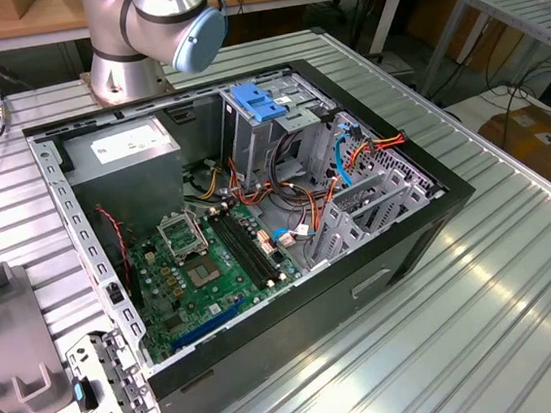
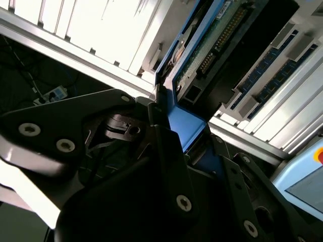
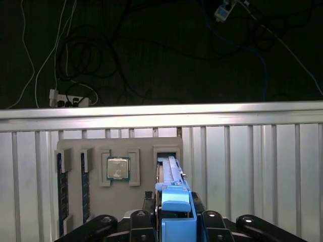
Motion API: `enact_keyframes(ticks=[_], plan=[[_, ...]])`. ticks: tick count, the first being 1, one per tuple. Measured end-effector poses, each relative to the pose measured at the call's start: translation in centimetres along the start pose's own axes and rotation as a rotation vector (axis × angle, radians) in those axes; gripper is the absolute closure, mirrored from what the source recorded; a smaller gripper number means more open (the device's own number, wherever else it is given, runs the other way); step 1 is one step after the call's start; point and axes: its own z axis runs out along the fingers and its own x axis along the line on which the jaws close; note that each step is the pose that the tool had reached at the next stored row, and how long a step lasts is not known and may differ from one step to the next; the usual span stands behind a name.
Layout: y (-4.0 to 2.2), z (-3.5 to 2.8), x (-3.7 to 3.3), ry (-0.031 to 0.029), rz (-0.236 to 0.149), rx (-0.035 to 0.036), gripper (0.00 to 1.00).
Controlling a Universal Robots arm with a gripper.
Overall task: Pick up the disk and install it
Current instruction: 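Pick up the disk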
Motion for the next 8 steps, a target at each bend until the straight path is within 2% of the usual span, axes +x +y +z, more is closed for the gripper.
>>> enact_keyframes(ticks=[4, 8], plan=[[0.00, -0.72, 0.02, -0.0009, 0.000, 0.0003, 0.63], [0.00, -0.95, 0.03, -0.0009, 0.000, 0.0003, 0.63]])
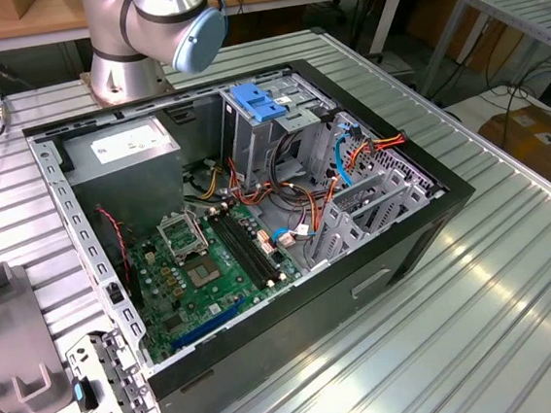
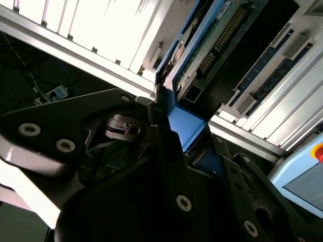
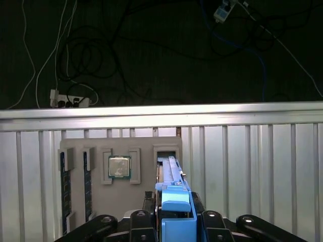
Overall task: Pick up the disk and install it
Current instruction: 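Pick up the disk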
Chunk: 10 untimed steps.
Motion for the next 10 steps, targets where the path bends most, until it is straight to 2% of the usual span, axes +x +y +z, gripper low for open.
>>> enact_keyframes(ticks=[10], plan=[[0.00, -1.13, 0.03, 0.0000, 0.000, -0.0001, 0.63]])
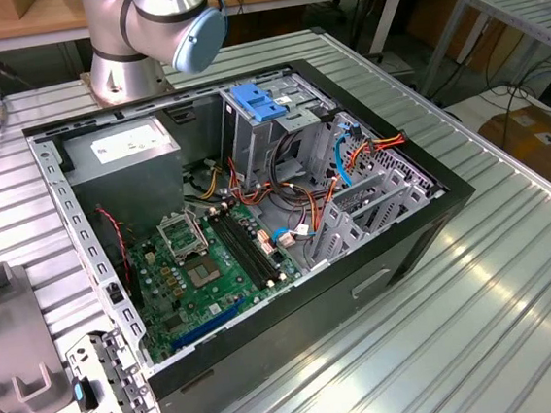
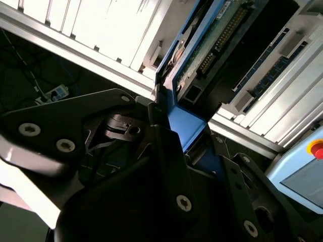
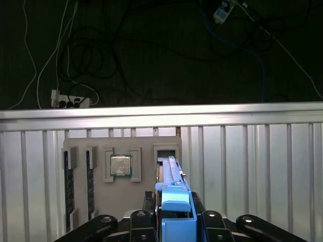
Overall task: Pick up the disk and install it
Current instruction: 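Pick up the disk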
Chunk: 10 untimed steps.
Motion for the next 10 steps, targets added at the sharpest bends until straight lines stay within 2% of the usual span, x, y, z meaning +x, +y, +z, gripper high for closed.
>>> enact_keyframes(ticks=[10], plan=[[0.00, -0.77, 0.02, 0.0000, 0.000, 0.0000, 0.63]])
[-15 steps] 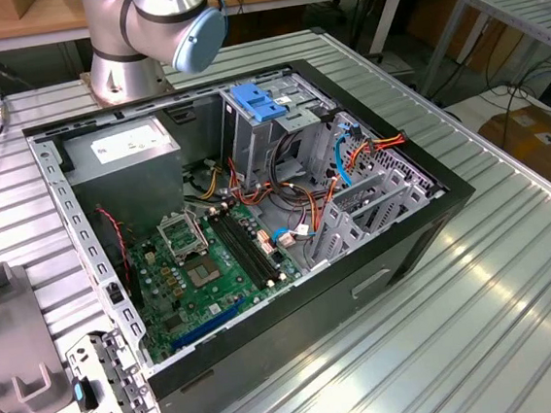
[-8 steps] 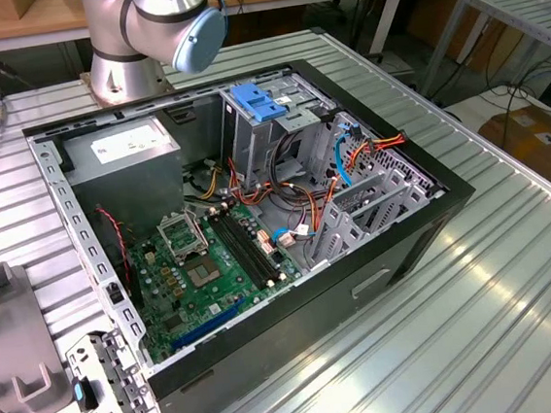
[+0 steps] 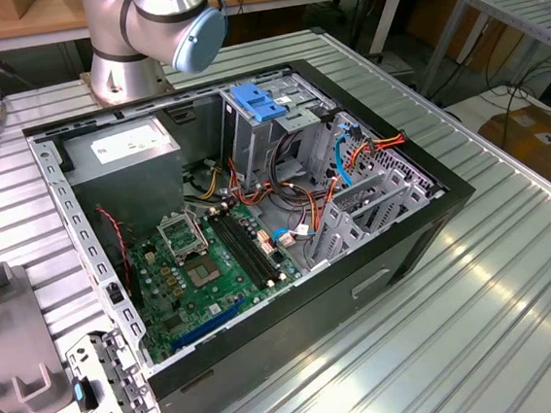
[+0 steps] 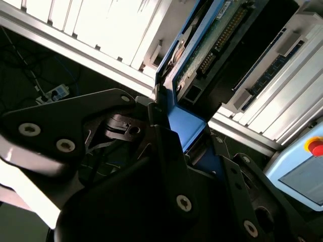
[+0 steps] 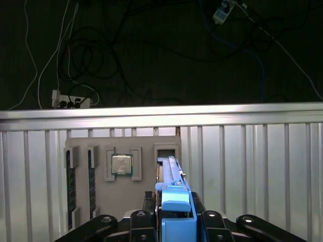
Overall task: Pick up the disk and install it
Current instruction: 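Pick up the disk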
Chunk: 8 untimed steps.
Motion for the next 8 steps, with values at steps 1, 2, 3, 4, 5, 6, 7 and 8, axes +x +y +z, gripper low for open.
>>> enact_keyframes(ticks=[1, 2, 3, 4, 5, 6, 7, 8], plan=[[0.00, -0.06, 0.00, 0.0000, 0.000, 0.0001, 0.63], [0.00, -0.11, 0.00, 0.0000, 0.000, 0.0001, 0.63], [0.00, -0.16, 0.01, 0.0000, 0.000, 0.0000, 0.63], [0.00, -0.19, 0.00, 0.0000, 0.000, 0.0001, 0.63], [0.00, -0.25, 0.01, 0.0000, 0.000, 0.0001, 0.63], [0.00, -0.33, 0.01, 0.0000, 0.000, 0.0000, 0.63], [0.00, -0.38, 0.01, 0.0000, 0.000, 0.0000, 0.63], [0.00, -0.43, 0.01, 0.0000, 0.000, 0.0000, 0.63]])
